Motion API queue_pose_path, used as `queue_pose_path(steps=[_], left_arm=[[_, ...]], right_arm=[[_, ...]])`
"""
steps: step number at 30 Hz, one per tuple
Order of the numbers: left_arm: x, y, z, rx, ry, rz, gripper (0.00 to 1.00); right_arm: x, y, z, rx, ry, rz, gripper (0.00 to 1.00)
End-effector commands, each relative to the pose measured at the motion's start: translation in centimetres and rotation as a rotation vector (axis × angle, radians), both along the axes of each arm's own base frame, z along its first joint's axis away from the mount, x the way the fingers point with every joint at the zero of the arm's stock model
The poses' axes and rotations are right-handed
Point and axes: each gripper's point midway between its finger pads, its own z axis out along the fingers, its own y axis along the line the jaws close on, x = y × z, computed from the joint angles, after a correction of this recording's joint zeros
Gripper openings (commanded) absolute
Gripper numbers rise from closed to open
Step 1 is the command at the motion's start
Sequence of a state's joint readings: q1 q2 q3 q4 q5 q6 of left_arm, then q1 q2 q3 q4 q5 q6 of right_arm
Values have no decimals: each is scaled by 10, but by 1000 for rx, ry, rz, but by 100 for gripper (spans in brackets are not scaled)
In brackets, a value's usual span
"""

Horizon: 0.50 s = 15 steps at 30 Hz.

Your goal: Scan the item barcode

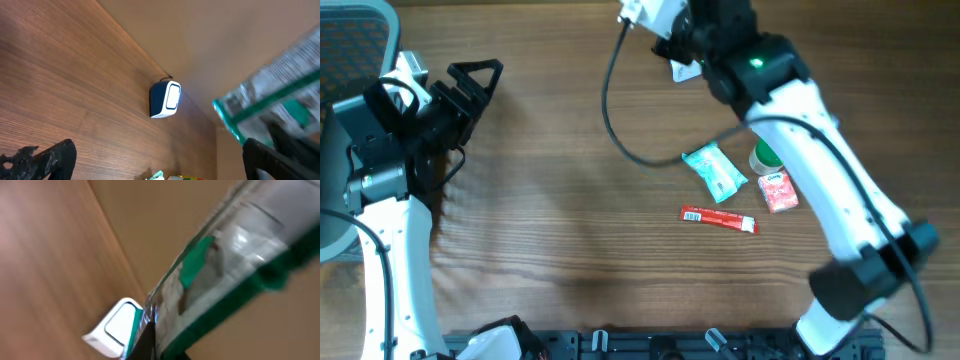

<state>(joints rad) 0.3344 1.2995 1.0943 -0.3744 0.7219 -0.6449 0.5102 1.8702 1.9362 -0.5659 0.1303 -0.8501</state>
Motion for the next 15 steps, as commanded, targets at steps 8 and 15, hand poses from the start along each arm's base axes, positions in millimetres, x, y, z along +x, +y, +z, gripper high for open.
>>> queue_pose_path(steps=[8,15], left_arm=[[0,3,5,23,-20,6,100],[0,3,5,23,-20,6,100]], right_arm=[[121,-11,-137,-415,-204,-246,4],[105,-10,-182,-503,-66,-202,4]])
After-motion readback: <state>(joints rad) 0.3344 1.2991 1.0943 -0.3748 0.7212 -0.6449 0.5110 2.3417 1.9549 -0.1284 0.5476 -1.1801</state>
